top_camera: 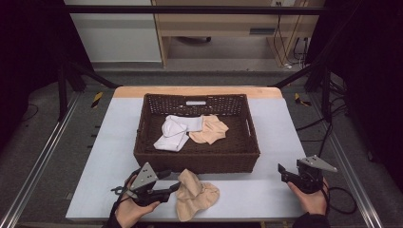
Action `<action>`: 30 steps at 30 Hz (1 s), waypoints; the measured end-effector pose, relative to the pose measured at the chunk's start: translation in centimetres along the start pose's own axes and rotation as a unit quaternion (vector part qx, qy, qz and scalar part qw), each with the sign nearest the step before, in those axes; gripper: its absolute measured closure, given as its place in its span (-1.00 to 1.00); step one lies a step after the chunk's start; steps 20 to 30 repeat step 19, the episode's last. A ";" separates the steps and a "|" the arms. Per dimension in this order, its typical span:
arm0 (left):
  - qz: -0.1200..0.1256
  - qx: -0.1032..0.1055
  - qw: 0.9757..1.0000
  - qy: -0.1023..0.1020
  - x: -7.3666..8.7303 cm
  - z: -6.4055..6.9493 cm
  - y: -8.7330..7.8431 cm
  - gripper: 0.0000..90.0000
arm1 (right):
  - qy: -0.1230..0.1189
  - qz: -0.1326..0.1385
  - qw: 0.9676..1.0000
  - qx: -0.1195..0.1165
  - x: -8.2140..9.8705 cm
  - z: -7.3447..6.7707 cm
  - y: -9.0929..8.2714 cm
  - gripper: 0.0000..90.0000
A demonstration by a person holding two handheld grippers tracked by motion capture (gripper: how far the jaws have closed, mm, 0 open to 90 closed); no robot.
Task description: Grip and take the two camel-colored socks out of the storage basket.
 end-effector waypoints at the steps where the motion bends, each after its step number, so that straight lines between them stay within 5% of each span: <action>1: 0.000 -0.007 1.000 -0.001 0.2 -0.4 -0.4 -0.09 | 0.000 0.000 1.000 0.000 0.0 0.0 0.0 -0.44; 5: -0.003 -0.035 0.999 -0.006 0.8 -1.5 -1.4 -0.16 | 0.000 -0.001 1.000 0.000 0.0 0.0 0.0 -0.44; 7: -0.011 -0.068 0.998 -0.014 1.5 -3.0 -2.4 -0.20 | 0.002 -0.002 1.000 0.000 0.1 0.0 -0.1 -0.44; 12: -0.005 -0.103 0.994 -0.028 1.8 -4.5 -3.6 -0.28 | 0.002 -0.002 1.000 0.001 0.1 0.1 -0.1 -0.45; 19: 0.020 -0.122 0.991 -0.048 1.5 -5.8 -4.8 -0.30 | 0.004 -0.003 1.000 0.002 0.1 0.1 0.0 -0.47; 30: 0.020 -0.122 0.991 -0.048 1.5 -5.8 -4.8 -0.30 | 0.004 -0.003 1.000 0.002 0.1 0.1 0.0 -0.47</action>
Point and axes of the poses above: each handheld gripper's, and its own axes: y roughly forward along the jaws, x roughly out of its underside, z roughly to its right, the point moved 3 cm from there along y, roughly forward along the jaws, and after that the axes turned 10 degrees about z, right-handed, at the moved point
